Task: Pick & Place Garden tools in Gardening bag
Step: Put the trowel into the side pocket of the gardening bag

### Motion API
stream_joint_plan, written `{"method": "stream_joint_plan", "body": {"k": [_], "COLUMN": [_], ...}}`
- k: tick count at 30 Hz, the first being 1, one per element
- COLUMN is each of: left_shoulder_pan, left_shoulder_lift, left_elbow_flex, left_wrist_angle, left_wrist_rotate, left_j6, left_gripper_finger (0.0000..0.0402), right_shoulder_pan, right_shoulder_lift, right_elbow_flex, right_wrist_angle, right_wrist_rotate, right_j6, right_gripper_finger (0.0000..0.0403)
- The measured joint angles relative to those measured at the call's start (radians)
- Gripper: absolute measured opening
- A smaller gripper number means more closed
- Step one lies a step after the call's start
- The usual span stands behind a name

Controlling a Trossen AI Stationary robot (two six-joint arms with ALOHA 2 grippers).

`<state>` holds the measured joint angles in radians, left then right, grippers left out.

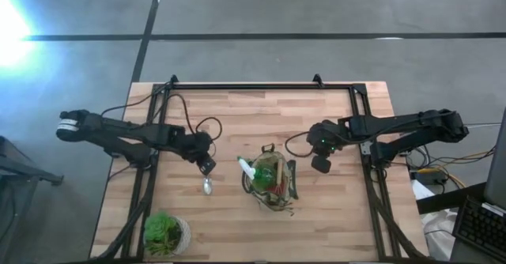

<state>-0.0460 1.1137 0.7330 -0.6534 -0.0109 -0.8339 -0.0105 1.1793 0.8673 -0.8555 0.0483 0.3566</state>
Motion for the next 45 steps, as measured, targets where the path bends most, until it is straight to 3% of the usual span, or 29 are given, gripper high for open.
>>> {"method": "stream_joint_plan", "body": {"k": [6, 12, 17, 45], "left_shoulder_pan": [0.002, 0.005, 0.02, 0.072], "left_shoulder_lift": [0.021, 0.087, 0.15, 0.399], "left_elbow_flex": [-0.001, -0.002, -0.002, 0.002], "left_wrist_angle": [-0.01, -0.05, -0.047, 0.004], "left_wrist_rotate": [-0.097, -0.099, -0.096, -0.086], "left_j6": [-0.17, -0.276, -0.348, -0.622], "left_gripper_finger": [0.0082, 0.0159, 0.0193, 0.0186], "right_shoulder_pan": [0.0, 0.0, 0.0, 0.001], "right_shoulder_lift": [0.0, 0.0, 0.0, 0.0], "right_elbow_flex": [0.0, 0.0, 0.0, 0.0], "right_wrist_angle": [0.002, 0.001, 0.001, 0.0], "right_wrist_rotate": [0.003, 0.005, 0.008, 0.034], "right_j6": [-0.002, -0.01, -0.02, -0.043], "right_gripper_finger": [0.0008, 0.0008, 0.0008, 0.0008]}}
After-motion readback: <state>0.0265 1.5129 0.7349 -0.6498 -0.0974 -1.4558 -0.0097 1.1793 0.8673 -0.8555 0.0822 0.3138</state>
